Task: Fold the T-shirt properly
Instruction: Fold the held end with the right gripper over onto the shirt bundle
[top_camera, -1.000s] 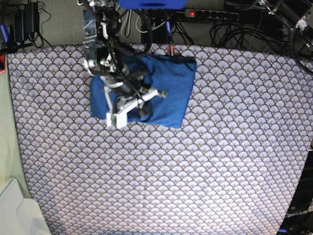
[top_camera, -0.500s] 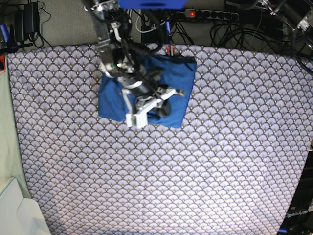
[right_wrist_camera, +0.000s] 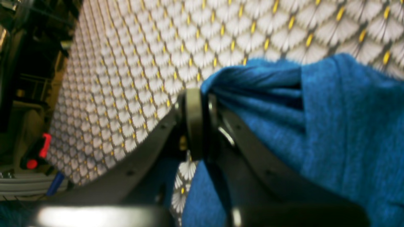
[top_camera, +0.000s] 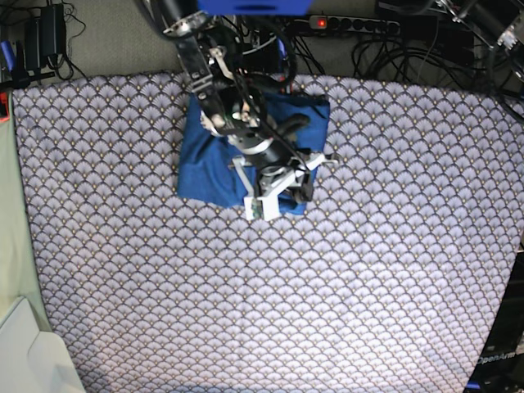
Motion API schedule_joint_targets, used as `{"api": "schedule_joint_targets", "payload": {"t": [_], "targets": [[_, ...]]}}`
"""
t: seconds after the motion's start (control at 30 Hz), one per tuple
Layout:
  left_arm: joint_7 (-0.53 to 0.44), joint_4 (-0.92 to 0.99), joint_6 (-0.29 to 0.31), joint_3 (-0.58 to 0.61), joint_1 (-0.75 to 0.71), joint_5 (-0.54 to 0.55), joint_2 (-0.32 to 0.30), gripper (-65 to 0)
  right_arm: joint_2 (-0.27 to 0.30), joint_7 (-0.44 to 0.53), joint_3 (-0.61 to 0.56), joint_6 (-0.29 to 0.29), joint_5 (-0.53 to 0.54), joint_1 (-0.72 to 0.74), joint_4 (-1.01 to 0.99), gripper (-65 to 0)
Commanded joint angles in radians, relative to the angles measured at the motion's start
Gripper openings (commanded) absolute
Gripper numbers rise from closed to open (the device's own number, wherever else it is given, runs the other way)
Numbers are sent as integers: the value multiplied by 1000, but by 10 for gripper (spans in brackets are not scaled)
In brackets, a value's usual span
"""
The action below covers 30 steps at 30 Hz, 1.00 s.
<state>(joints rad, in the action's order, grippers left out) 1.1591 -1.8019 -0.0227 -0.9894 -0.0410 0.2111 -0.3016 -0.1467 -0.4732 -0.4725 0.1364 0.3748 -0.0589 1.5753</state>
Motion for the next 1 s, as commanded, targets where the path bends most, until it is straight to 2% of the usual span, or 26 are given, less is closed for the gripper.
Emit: {"api": "schedule_joint_targets", "payload": {"t": [0.0,0.23,0.4,0.77,0.9,0.97], "targets": [[-17,-17,-3,-4,5,-2,-23,0,-10,17,-4,1,11,3,20,-650],[-17,-16,-3,-4,5,-2,-23,0,-10,11,8,1,111,-3,118,-650],[-17,-9,-3,-3,5,-2,-38,0,-10,17,-38,1,148,-31,135,-650],[-17,-9,-3,-1,5,-2,-38,0,-10,21,-58,1,151,4,-25,-650],[-17,-9,-3,-1,5,-2,-35,0,-10,57,-59,1,151,29,-80,-650],[-17,-9,-3,-3,5,-2,-35,0,-10,55,-59,1,151,44,-91,-627]]}}
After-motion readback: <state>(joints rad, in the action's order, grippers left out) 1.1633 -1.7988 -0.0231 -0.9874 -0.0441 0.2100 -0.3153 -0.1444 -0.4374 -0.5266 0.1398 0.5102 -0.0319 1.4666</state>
